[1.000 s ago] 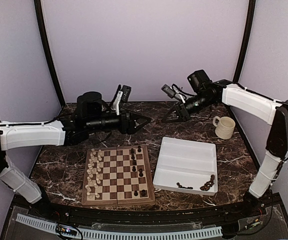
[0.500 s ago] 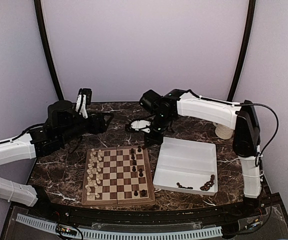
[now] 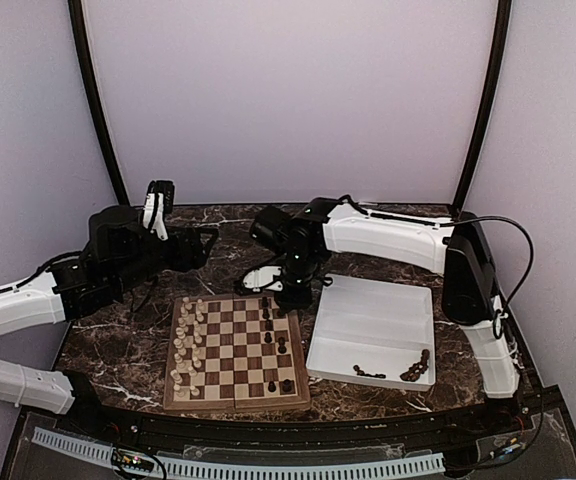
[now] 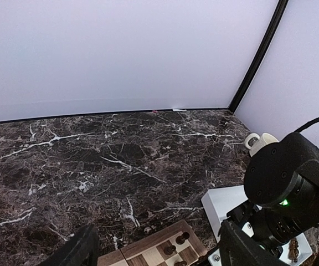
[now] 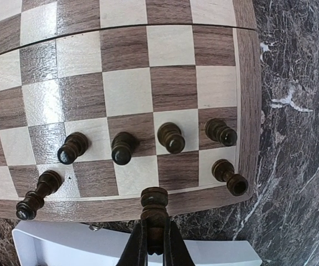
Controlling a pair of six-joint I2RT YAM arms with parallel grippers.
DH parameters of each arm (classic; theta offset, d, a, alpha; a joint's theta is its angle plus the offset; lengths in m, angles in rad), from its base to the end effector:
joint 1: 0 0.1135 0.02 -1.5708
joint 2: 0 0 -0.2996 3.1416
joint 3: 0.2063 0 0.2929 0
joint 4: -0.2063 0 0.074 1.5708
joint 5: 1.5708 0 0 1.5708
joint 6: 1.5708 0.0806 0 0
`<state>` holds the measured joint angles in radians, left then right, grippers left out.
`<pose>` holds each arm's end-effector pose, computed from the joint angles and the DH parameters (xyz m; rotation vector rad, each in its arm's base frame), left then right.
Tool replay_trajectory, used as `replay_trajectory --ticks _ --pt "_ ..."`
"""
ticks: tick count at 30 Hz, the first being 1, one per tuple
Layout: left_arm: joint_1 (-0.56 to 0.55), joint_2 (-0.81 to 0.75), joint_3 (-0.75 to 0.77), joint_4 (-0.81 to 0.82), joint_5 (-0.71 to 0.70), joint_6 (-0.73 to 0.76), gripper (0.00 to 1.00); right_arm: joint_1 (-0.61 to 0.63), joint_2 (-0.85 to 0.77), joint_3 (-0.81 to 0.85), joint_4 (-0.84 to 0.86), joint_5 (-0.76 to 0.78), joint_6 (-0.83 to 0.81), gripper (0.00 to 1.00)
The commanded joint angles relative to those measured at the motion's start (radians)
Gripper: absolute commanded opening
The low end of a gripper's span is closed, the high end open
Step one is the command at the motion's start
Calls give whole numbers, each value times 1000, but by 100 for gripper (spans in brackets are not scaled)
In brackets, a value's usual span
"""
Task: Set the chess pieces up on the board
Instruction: Place the knight at b8.
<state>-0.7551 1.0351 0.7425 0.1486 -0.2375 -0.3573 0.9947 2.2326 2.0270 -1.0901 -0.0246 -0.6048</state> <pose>0.2385 -0.1984 0.3240 0.1678 1.7424 -0.6192 0.2920 0.4531 0.2013 -2.0648 1.9996 0.1117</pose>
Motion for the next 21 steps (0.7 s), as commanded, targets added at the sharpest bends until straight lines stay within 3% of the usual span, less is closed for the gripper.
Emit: replay_trajectory --ticks 1,21 --pt "6 -21 -17 -12 -17 -2 77 5 29 41 -4 21 -6 0" --pt "5 -14 -18 -21 -16 -1 77 13 76 64 9 60 -11 3"
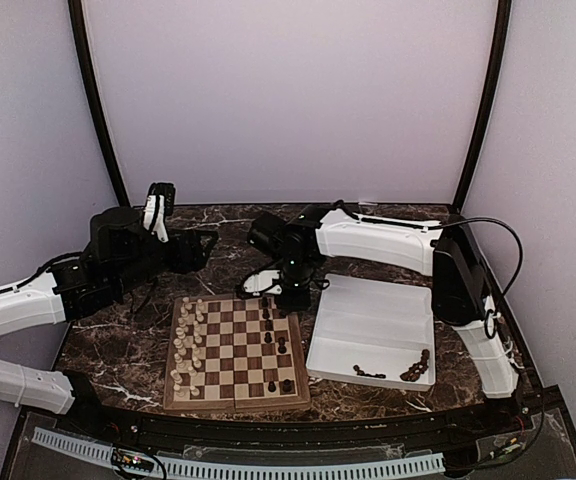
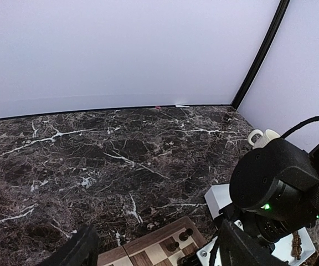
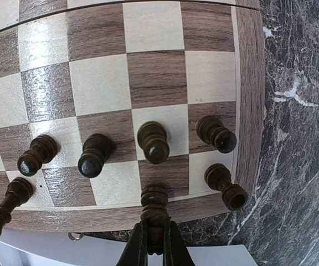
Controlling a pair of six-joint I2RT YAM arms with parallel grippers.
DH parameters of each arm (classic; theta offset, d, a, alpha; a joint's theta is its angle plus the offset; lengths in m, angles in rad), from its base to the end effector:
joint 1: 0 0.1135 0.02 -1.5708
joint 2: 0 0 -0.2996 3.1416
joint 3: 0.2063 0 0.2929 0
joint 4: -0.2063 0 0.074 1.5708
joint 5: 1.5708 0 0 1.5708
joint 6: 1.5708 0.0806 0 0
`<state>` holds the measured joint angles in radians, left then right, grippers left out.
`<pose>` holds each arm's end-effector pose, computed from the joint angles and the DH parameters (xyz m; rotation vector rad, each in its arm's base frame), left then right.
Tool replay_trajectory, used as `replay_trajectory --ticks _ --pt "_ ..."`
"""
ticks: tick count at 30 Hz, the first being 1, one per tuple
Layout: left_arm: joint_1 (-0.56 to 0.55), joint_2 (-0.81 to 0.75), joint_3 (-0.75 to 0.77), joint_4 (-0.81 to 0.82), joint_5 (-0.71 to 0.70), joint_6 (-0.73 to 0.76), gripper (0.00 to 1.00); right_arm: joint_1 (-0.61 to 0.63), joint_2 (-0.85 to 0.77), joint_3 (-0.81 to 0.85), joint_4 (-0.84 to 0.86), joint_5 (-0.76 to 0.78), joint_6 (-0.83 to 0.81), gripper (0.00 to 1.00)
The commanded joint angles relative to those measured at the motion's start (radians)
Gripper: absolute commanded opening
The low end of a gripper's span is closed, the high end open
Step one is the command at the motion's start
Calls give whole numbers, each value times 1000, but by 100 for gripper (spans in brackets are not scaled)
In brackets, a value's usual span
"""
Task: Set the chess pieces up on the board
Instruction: Place the knight at b8.
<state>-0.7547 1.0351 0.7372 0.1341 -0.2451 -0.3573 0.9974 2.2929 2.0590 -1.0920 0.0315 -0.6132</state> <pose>0.2384 -0.1974 0.3195 0.1670 1.7602 -0.6034 0.2996 0.4592 0.1803 -2.0836 2.0101 0.0232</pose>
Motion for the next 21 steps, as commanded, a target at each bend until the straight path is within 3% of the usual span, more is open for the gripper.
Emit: replay_trajectory --ticks 1,14,21 --pt "6 -11 -13 -7 -7 -1 77 10 16 33 11 1 -2 3" --pt "6 -14 -18 -13 -2 -5 77 18 36 44 9 3 -1 5" --pt "6 -14 -20 -12 1 -6 77 21 21 40 19 12 4 20"
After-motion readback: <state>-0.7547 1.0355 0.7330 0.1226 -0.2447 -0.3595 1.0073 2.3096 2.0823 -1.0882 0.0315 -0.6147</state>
